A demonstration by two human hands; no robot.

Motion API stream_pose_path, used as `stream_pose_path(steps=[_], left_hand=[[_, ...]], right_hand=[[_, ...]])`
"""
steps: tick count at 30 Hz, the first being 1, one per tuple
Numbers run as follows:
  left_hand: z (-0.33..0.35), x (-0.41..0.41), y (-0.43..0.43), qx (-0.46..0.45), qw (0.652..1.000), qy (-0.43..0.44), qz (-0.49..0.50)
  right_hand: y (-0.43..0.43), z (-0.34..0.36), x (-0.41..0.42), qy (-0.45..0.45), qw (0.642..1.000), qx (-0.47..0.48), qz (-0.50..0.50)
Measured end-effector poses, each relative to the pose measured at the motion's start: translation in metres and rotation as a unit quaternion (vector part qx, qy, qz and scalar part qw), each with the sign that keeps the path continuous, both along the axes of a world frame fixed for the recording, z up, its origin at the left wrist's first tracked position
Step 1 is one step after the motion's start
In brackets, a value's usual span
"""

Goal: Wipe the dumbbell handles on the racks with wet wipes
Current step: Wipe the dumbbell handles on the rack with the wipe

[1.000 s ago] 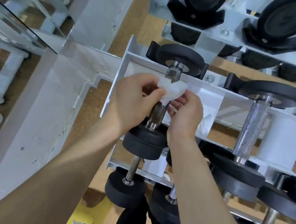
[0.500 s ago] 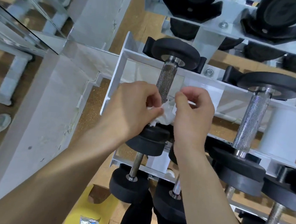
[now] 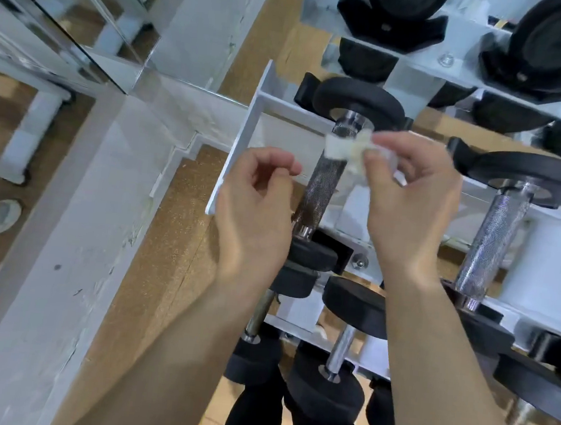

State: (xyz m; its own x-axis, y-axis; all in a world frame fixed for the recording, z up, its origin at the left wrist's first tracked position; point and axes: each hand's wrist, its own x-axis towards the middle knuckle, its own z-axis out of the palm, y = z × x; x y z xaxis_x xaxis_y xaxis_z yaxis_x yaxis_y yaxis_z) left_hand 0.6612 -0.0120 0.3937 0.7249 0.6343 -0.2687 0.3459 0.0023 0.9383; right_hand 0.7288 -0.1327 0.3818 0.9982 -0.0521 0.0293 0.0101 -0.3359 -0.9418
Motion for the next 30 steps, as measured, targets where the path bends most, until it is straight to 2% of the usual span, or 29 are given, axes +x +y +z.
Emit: stream_pose_path(steps=[2,4,6,13,18,23,26,28,30], left_hand=[[-0.005,-0.006,-0.015,0.041,0.999,0.013,0.0],[-0.013,-0.011,-0.027,0.103,0.995,0.0,-0.009],[-0.02,-0.011,-0.027,0.127,0.992,-0.019,0.008],[-0.023,-0.005,-0.012,0.045,0.999,0.015,0.004],[-0.022,-0.004,-0.014,0.049,0.999,0.022,-0.008],[-0.023,-0.005,-0.011,0.019,0.999,-0.002,-0.027],[-0.023,-0.005,-0.012,0.011,1.0,-0.01,-0.02],[-0.023,-0.005,-0.013,0.012,1.0,-0.008,-0.013],[-0.022,-0.006,-0.016,0.01,1.0,-0.008,-0.013]], right_hand=[[0.01,-0.008,0.004,-0.034,0.996,0.003,-0.08],[0.021,-0.019,0.002,-0.024,0.996,-0.027,-0.085],[0.026,-0.026,-0.004,-0.007,0.998,-0.024,-0.066],[0.019,-0.034,-0.004,0.049,0.998,0.025,-0.009],[0.01,-0.028,0.003,0.032,0.998,-0.016,0.05],[-0.004,-0.021,-0.028,0.0,0.978,-0.091,0.186],[-0.006,-0.017,-0.031,-0.002,0.952,-0.129,0.279],[-0.004,-0.015,-0.022,-0.016,0.95,-0.141,0.277],[0.002,-0.017,-0.006,-0.062,0.969,-0.139,0.194]])
